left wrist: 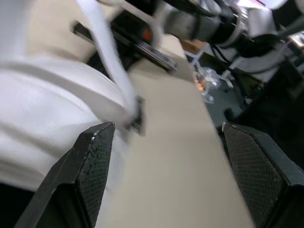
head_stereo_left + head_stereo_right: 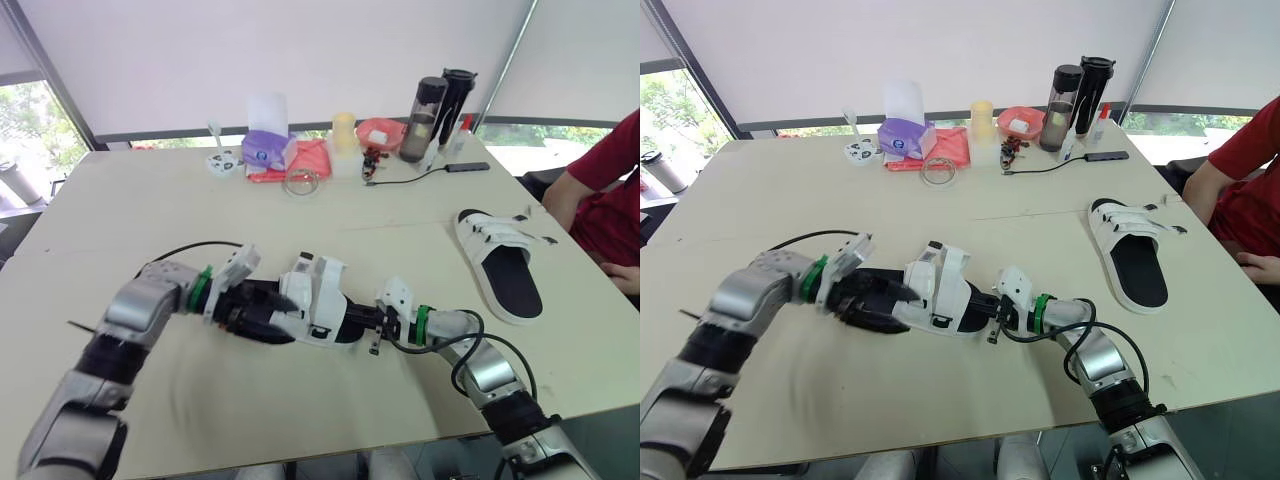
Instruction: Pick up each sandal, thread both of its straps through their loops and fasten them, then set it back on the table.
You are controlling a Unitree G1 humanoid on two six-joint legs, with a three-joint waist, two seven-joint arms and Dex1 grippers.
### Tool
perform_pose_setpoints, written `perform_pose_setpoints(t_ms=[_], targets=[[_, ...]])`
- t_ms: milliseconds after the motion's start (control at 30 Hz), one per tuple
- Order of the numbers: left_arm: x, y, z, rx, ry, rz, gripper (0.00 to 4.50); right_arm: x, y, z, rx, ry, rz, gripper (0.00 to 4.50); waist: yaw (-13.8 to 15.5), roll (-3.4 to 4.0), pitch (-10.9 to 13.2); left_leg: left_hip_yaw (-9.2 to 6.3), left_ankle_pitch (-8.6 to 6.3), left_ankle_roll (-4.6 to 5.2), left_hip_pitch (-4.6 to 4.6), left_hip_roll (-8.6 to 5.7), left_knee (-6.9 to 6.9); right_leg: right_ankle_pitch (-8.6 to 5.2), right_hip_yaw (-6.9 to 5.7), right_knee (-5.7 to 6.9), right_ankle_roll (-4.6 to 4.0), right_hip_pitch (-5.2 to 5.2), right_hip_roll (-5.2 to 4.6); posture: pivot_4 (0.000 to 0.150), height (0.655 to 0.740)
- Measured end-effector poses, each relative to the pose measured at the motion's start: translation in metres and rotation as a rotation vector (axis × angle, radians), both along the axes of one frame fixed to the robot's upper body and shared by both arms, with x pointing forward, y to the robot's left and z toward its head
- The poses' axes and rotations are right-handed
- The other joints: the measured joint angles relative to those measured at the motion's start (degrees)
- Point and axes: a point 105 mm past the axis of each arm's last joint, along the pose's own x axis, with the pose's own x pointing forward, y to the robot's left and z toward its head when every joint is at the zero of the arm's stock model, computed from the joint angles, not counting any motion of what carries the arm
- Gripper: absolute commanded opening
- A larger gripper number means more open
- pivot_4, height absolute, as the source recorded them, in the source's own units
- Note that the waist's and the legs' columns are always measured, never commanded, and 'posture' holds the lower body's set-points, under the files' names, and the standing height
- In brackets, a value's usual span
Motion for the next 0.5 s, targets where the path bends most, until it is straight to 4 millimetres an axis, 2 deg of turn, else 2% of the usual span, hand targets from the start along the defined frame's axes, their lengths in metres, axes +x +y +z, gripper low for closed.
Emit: perform_pose_setpoints(t_ms=[167, 333, 500], targets=[[-0.022, -0.005, -0.013, 0.004, 0.031, 0.028, 3.73, 0.001, 0.000, 0.000, 0.000, 0.000, -0.002, 0.00, 0.0, 0.08, 0.1, 0.02, 0.00, 0.00, -0.05, 0.01, 0.01, 0.00, 0.01, -0.07, -0.02, 0.01, -0.02, 0.150, 0.7400], [-0.009, -0.025, -0.026, -0.043, -0.015, 0.151, 3.73, 0.002, 0.001, 0.000, -0.002, 0.000, 0.004, 0.00, -0.1, 0.04, 0.0, 0.04, 0.00, 0.00, -0.06, 0.03, 0.01, 0.01, -0.01, -0.09, -0.04, 0.00, -0.02, 0.150, 0.7400], [0.000, -0.030, -0.031, -0.064, -0.039, 0.204, 3.73, 0.003, 0.002, 0.001, -0.006, 0.001, 0.014, 0.00, 0.1, 0.05, 0.0, 0.06, 0.00, 0.00, -0.04, 0.08, 0.01, 0.06, -0.08, -0.09, -0.12, -0.12, -0.03, 0.150, 0.7400]])
